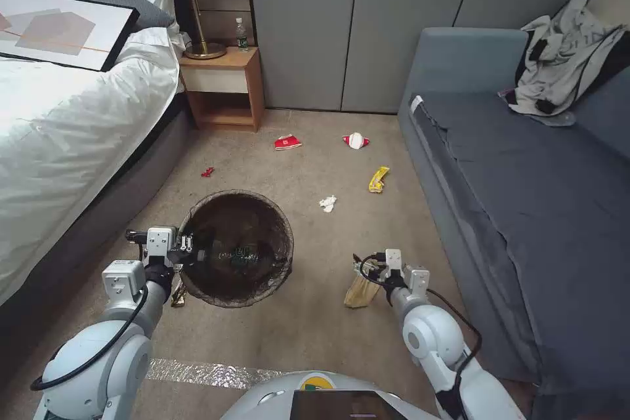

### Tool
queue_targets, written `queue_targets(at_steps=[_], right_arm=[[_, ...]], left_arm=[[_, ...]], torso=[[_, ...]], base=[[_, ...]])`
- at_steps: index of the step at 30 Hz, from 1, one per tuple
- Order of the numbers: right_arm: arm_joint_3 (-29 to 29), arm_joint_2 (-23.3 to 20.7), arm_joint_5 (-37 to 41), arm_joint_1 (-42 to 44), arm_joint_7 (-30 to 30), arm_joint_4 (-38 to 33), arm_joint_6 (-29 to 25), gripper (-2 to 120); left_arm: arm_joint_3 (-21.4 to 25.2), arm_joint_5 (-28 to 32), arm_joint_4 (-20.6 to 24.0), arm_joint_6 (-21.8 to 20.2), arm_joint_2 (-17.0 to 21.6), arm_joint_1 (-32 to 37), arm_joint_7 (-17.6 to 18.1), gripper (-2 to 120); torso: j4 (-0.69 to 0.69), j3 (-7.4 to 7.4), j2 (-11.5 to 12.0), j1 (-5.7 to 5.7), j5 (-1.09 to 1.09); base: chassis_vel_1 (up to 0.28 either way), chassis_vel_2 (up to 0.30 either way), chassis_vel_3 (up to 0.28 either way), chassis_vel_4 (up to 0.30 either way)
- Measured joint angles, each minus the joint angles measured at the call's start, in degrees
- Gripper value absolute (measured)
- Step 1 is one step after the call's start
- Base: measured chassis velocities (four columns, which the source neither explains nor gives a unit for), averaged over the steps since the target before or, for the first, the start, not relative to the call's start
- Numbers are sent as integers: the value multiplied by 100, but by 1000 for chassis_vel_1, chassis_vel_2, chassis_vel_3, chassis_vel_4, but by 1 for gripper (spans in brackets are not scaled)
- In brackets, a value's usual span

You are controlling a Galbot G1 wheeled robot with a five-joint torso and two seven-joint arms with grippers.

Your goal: Pick up the trash bin, then pick up the garbage from the floor and place it into the trash bin.

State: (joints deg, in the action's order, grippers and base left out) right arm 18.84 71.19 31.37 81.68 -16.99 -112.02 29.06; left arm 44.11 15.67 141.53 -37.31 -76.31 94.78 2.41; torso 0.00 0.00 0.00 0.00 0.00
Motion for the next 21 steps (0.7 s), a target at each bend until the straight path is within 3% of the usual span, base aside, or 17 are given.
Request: queue_targets(at_steps=[21], right_arm=[[-158,213,221,-562,-141,1447,111,100]], left_arm=[[-30,-24,-43,-11,1,2,16,3]], torso=[[0,0,0,0,1]], base=[[0,0,0,0]])
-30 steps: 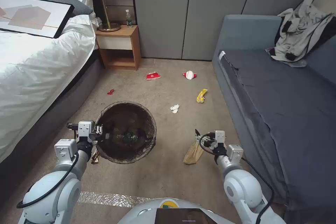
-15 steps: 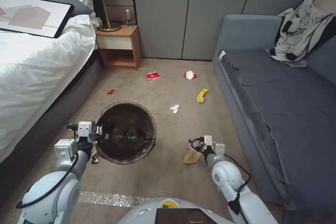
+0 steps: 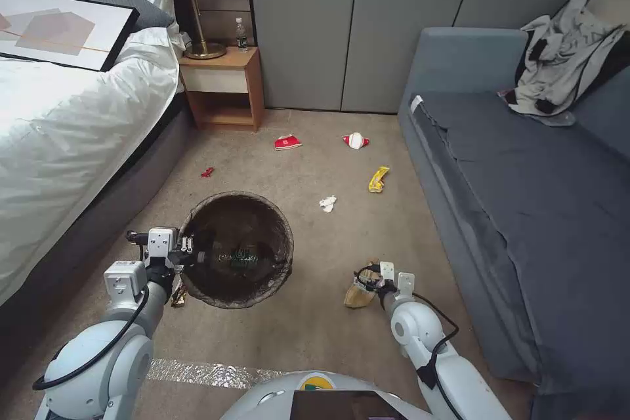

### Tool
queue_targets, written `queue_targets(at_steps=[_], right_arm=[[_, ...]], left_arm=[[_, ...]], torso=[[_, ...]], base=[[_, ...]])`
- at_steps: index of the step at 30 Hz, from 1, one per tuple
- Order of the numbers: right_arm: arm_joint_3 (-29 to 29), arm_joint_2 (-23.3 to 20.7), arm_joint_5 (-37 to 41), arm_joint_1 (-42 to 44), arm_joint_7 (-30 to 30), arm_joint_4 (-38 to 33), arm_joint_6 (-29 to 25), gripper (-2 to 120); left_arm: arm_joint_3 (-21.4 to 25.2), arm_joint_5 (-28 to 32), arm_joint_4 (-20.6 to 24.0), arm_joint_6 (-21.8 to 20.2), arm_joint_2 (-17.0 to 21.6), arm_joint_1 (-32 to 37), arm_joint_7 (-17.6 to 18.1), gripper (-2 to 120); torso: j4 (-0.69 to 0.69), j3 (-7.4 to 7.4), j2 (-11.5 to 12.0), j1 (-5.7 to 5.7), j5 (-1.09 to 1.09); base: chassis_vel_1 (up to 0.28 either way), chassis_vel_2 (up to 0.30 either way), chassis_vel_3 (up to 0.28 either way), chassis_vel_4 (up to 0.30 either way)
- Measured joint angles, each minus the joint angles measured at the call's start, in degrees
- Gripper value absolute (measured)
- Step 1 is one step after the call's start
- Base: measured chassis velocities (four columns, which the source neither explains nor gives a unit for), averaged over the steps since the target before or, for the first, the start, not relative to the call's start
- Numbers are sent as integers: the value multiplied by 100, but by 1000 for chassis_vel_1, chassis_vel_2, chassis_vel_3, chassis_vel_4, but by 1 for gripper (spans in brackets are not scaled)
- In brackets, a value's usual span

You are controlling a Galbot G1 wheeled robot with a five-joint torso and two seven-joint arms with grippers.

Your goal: Pick up the trash bin, then pick up the garbage from the floor and place it into the trash bin.

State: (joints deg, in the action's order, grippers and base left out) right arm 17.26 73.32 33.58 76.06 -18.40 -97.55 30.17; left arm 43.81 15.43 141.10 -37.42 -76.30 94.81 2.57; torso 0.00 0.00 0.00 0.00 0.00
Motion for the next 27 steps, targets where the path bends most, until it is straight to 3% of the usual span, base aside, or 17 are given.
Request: queue_targets(at_steps=[16,27], right_arm=[[-127,233,4,-432,-40,875,-50,99],[-129,324,5,-533,-92,1206,-119,58]], left_arm=[[0,-1,-80,1,18,-17,1,3],[-13,2,-140,7,32,-50,-4,3]], torso=[[0,0,0,0,0],[0,0,0,0,0]], base=[[0,0,0,0],[0,0,0,0]])
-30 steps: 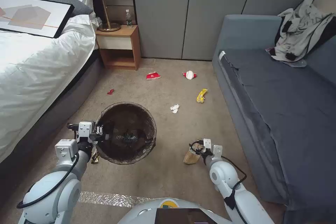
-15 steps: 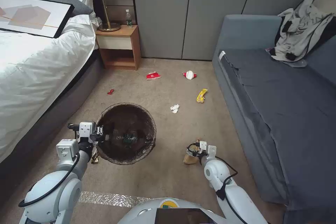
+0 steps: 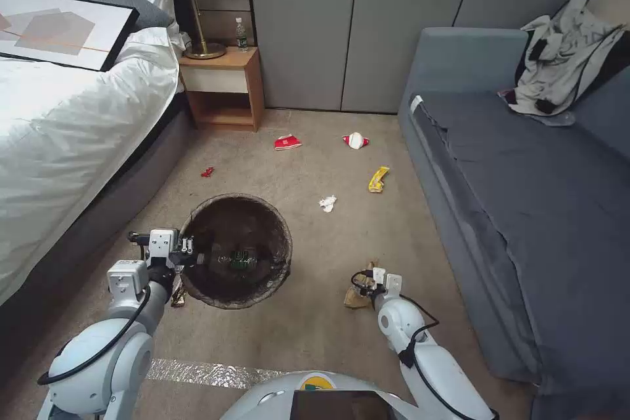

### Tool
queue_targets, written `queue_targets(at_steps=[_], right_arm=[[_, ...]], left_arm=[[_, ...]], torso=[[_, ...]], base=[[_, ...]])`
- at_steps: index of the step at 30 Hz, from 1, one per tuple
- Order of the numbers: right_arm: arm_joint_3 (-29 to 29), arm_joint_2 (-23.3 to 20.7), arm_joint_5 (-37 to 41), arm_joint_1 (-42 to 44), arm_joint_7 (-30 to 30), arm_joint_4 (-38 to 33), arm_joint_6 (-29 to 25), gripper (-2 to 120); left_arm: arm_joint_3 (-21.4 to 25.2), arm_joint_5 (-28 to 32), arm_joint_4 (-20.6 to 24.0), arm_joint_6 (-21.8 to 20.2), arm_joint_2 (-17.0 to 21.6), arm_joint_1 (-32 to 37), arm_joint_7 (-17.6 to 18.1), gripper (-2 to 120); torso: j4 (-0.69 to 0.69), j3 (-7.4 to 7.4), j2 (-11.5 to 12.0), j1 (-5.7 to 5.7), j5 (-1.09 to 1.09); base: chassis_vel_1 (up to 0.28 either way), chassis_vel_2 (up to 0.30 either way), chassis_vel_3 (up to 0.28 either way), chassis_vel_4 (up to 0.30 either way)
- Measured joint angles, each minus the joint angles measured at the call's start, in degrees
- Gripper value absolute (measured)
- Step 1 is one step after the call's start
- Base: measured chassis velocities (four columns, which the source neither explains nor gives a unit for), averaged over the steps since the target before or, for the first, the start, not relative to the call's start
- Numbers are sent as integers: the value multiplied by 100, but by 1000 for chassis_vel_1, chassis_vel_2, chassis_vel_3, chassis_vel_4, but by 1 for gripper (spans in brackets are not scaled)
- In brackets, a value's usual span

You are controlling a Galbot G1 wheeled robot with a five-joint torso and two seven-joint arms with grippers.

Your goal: Pick up the trash bin, then pick up the garbage from the floor and place it into the trash bin.

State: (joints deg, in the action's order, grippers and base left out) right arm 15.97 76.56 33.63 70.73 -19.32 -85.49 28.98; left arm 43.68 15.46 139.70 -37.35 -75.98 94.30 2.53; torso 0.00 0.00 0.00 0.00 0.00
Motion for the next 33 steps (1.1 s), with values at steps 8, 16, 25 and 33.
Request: queue_targets(at_steps=[8,16,25,33], right_arm=[[1,57,-4,-72,-6,165,-32,28],[16,79,-9,-102,-9,255,-69,0],[59,86,-87,-110,-3,325,-208,0],[285,-173,-538,11,356,-371,-466,0]], left_arm=[[-7,1,-23,7,4,-18,-6,3],[-10,1,-29,15,6,-26,-10,3],[-16,0,-30,21,1,-27,-14,3],[-11,2,0,21,1,-16,-16,3]], torso=[[0,0,0,0,0],[0,0,0,0,0],[0,0,0,0,-1],[-1,0,0,0,-1]], base=[[0,0,0,0],[0,0,0,0],[0,0,0,0],[0,0,0,0]])
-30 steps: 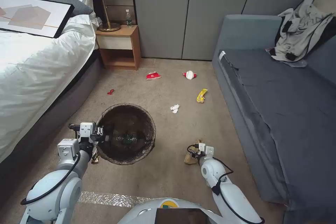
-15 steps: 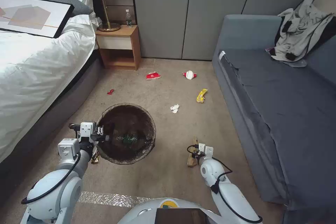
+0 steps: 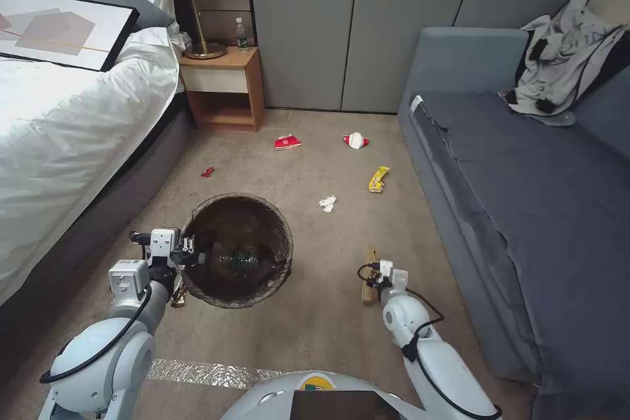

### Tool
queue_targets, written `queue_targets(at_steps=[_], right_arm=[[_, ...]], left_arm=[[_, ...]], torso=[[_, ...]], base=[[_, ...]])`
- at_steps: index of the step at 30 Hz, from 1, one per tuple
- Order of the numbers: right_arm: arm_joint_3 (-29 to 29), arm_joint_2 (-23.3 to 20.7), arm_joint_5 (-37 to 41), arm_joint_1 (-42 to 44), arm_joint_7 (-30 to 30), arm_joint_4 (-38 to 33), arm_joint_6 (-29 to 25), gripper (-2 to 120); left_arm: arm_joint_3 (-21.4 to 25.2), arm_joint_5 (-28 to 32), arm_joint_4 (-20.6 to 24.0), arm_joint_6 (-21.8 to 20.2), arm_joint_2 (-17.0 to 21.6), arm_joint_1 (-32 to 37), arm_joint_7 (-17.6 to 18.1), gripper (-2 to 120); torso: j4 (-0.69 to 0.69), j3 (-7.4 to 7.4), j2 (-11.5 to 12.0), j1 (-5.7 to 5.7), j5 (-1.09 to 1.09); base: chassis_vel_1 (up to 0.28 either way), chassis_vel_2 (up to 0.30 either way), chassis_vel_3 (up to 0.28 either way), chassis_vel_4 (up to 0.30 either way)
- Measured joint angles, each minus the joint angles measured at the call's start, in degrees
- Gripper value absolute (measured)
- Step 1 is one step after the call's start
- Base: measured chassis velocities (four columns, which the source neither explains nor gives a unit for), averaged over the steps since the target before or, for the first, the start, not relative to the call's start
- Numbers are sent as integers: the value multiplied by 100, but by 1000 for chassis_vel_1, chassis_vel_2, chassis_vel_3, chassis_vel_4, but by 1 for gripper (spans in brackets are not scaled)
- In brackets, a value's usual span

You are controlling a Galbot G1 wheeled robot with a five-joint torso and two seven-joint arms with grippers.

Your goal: Pick up the trash bin, then pick up the garbage from the floor and place it into the trash bin.

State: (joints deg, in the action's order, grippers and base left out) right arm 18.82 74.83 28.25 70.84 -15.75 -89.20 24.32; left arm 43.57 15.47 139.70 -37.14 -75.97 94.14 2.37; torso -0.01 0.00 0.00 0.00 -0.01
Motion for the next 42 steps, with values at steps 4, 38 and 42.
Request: queue_targets(at_steps=[4,38,42], right_arm=[[116,-300,10,165,169,-849,45,0],[-827,-2289,2053,-1410,1850,-4357,574,0],[-1342,-2300,2147,-1728,1844,-4398,635,0]], left_arm=[[0,1,8,0,-5,13,-1,3],[-140,-67,-51,-27,15,-9,2,3],[-165,-74,-83,-34,13,-37,4,3]], torso=[[1,0,0,0,0],[2,0,0,0,1],[1,0,0,0,1]], base=[[0,0,0,0],[0,0,0,0],[0,0,0,0]])
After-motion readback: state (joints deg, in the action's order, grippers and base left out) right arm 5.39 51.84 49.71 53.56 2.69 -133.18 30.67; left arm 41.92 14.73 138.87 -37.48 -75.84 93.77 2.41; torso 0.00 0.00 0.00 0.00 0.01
